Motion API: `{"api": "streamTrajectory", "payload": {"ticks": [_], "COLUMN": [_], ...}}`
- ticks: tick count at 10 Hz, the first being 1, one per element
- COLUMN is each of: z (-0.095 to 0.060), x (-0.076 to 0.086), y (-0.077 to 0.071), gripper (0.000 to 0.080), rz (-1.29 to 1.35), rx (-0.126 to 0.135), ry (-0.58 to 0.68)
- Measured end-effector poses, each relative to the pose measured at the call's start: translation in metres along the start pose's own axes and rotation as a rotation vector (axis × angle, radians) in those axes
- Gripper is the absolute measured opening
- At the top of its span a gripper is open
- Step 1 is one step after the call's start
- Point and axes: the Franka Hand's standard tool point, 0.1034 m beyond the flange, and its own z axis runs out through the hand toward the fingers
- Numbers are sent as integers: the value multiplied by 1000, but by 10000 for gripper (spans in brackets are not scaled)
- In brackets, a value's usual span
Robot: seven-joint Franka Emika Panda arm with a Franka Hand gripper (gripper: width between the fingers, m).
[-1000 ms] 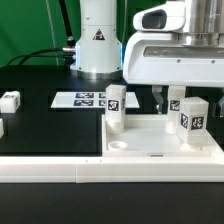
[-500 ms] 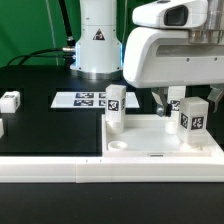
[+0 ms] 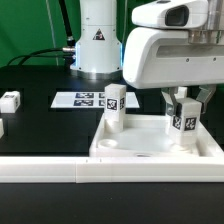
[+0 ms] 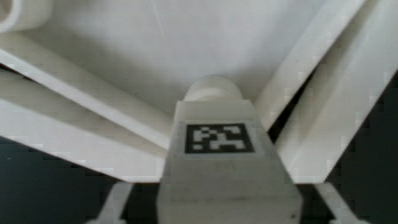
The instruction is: Assemble square table
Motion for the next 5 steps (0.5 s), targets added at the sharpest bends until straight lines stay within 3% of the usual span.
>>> {"api": "streamTrajectory", "payload": {"ticks": [2,5], "z": [0,1], "x": [0,0], "y": [0,-2], "gripper": [290,290], "rz": [43,356], "rx": [0,8], "ry": [0,-1]}}
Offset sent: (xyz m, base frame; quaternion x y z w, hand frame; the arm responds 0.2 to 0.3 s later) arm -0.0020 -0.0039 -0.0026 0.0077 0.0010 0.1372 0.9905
